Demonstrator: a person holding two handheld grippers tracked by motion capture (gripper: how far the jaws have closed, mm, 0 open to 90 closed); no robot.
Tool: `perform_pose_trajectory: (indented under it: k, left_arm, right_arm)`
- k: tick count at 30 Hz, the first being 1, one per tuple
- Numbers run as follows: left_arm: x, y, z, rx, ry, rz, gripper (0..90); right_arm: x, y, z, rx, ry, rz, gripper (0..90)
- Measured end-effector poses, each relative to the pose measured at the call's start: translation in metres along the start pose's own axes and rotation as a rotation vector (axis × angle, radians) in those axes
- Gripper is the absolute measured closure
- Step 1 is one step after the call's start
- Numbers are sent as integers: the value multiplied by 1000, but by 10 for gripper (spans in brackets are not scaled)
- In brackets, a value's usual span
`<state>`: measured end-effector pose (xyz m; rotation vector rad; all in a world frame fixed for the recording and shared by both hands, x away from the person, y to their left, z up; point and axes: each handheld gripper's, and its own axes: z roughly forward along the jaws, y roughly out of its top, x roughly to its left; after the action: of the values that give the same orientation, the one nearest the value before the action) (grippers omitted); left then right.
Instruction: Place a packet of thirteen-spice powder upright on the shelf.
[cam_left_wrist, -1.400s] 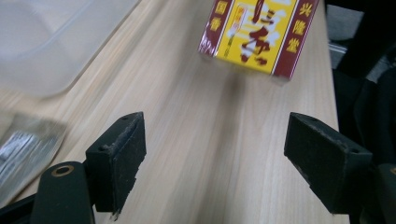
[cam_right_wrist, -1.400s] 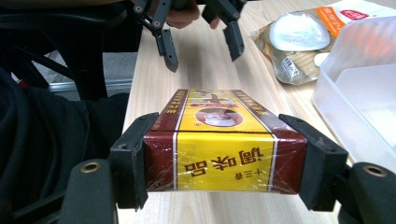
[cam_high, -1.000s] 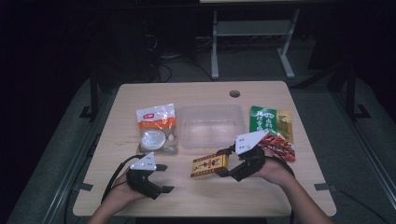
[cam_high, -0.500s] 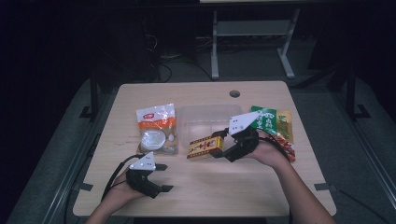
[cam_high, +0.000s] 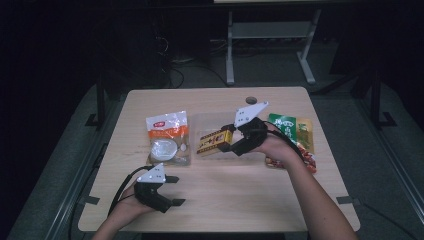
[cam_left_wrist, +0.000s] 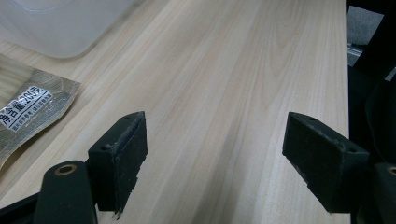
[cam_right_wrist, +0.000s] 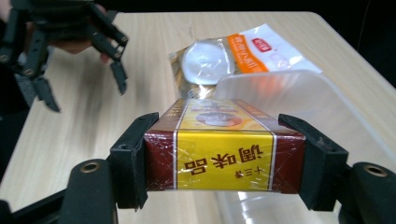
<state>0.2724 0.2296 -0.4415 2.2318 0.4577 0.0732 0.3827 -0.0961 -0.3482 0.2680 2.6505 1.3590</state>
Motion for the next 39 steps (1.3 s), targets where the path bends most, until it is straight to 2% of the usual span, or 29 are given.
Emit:
perform_pose_trajectory:
  k: [8,10,13,19,21,22,28,29,35,36,37,39]
  left_arm:
    - [-2,0,1,2,-7,10,217]
    - [-2,0,0,3,-4,15,218]
    - [-1,0,-1,-2,-5,5,218]
    - [-1,-1,-1,1,-4,4,220]
    - [-2,-1,-1,2,-3,3,220]
    - [-2,-1,-1,2,-3,2,220]
    - [-2,-2,-2,0,-3,0,222]
    - [-2,-1,-2,2,-3,1,222]
    - [-3,-1,-1,-1,-11,-4,224]
    - [-4,-1,-1,-1,-11,-4,224]
    - [-4,-1,-1,-2,-13,-6,224]
    - [-4,-2,0,1,-17,-7,224]
  right_arm:
    - [-17,12,10,20,-18,-10,317]
    - [-23,14,14,19,-22,-26,316]
    - [-28,18,19,33,-37,-17,316]
    - [-38,28,29,59,-51,-47,316]
    - [-41,30,31,59,-55,-70,316]
    - [-42,31,33,59,-52,-54,316]
    - [-49,33,42,69,-52,-59,316]
    - [-49,33,43,74,-50,-44,316]
    - [-54,35,53,81,-46,-59,316]
    - [-52,36,54,82,-42,-32,316]
    - [-54,36,54,75,-45,-49,315]
    - [-55,36,56,60,-41,-43,315]
